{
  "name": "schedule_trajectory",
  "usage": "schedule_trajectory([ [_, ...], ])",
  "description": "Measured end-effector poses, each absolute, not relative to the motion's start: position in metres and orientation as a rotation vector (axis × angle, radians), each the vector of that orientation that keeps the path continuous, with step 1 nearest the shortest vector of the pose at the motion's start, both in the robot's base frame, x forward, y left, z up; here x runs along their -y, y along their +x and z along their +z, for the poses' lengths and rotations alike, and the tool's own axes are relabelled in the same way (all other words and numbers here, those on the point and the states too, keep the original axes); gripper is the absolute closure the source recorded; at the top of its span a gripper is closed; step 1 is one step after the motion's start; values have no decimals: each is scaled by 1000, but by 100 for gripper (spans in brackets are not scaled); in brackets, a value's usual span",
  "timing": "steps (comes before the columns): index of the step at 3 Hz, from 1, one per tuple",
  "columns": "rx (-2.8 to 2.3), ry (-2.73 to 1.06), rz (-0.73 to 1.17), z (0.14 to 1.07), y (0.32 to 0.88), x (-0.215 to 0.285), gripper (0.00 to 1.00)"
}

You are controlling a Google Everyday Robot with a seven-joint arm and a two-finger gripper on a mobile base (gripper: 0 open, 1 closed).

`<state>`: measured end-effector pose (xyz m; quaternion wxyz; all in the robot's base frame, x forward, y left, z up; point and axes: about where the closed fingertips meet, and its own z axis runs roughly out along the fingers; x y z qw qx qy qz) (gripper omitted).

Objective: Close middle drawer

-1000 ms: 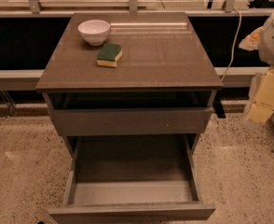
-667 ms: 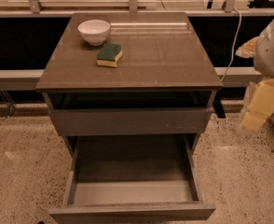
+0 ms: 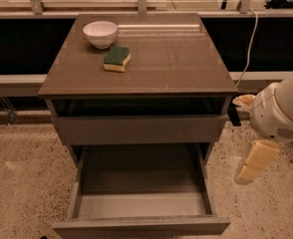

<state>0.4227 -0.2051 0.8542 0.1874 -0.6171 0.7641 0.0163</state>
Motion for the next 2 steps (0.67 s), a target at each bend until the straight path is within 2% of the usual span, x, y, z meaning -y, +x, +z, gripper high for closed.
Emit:
schedule_trajectory([
  [1,-2177,-1762,44,847,425,205,0],
  [2,-2142,-1786,200,783,413,195,0],
])
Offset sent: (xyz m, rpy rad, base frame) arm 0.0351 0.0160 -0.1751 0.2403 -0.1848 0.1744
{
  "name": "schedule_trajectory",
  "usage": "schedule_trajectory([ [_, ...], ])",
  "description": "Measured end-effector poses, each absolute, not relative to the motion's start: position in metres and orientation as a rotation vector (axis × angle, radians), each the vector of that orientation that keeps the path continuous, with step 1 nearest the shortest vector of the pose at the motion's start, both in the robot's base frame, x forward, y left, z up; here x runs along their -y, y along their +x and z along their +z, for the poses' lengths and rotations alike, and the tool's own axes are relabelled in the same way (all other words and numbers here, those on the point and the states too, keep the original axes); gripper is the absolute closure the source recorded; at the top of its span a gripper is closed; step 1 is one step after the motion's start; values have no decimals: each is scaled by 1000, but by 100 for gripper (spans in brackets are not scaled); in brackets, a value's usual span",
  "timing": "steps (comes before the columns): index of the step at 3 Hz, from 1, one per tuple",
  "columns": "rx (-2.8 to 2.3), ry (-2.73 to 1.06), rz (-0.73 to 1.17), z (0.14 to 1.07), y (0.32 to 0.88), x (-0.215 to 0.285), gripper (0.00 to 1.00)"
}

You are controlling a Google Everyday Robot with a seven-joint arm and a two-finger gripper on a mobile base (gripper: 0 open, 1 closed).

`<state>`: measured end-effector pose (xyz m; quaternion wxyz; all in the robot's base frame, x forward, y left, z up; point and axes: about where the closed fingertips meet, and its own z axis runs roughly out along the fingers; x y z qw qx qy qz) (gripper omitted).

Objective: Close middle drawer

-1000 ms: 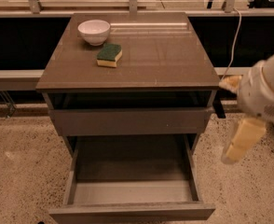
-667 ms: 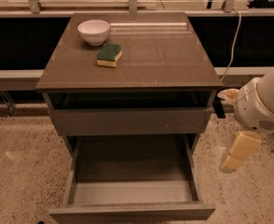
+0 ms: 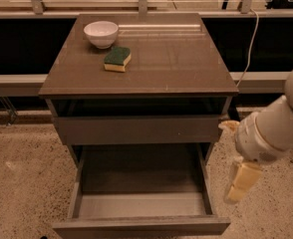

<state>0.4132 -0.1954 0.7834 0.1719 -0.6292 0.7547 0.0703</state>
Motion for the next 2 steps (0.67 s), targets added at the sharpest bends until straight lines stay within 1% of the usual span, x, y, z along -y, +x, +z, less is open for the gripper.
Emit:
schedule_trajectory([
  [1,-2020,-1810,303,703,392,184,0],
  [2,-1919,-1832,225,692,406,185,0],
])
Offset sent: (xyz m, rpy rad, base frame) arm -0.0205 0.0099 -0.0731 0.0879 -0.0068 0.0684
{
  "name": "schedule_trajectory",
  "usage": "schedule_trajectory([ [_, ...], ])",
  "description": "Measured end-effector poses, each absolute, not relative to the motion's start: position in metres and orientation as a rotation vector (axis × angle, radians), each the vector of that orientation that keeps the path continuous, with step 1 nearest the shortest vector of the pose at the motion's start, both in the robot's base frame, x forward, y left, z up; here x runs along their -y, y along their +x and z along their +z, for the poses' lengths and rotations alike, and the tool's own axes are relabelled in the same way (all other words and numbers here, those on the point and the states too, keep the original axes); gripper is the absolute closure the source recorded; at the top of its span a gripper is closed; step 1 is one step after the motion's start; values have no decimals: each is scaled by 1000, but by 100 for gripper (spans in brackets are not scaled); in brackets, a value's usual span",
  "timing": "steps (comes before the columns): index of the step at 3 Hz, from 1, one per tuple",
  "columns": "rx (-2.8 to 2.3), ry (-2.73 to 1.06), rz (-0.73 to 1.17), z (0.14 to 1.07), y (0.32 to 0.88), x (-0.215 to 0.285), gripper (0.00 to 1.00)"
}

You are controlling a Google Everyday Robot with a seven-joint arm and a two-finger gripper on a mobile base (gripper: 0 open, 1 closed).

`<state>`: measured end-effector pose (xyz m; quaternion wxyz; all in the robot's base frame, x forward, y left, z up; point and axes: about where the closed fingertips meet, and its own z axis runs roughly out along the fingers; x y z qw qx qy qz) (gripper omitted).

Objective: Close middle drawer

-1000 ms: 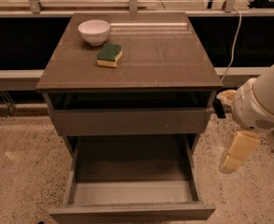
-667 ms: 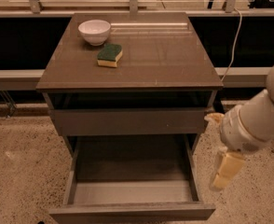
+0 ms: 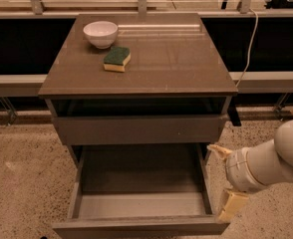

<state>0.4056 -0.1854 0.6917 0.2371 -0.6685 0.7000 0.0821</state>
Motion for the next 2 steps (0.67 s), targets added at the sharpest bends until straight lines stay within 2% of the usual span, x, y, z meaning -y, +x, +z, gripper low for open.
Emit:
schedule_trajectory([
  [2,-1885,-1855,219,663,420,165,0],
])
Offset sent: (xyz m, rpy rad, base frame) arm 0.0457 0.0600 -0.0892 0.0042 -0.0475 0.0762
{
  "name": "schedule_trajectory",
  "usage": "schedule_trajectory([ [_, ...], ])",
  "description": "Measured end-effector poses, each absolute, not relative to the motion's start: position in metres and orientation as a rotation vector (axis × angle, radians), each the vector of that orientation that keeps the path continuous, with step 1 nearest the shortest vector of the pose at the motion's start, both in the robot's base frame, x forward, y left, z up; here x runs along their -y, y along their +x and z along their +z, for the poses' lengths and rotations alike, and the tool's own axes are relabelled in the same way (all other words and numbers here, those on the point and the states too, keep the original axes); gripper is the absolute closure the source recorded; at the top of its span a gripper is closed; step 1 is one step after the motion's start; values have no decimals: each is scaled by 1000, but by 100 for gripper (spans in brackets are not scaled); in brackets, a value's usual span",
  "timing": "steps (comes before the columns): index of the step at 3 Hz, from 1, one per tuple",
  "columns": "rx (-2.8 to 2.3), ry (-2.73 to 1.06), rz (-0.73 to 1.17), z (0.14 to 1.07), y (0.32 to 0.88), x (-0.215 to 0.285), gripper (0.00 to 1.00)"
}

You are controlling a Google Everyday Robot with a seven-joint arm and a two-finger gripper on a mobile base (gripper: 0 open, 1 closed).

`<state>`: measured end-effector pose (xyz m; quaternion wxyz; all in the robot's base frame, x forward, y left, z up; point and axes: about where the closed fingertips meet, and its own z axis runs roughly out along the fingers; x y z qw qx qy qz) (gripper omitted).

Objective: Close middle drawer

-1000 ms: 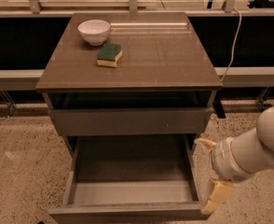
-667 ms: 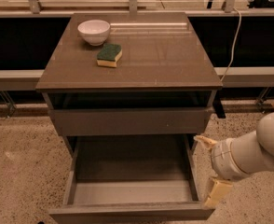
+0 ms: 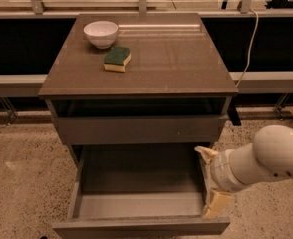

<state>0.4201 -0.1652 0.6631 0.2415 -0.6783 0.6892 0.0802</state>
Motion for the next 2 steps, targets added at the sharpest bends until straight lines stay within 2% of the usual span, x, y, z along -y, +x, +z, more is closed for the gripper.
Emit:
schedule_trajectory([
  [2,-1665,-1945,214,542,446,110,0],
])
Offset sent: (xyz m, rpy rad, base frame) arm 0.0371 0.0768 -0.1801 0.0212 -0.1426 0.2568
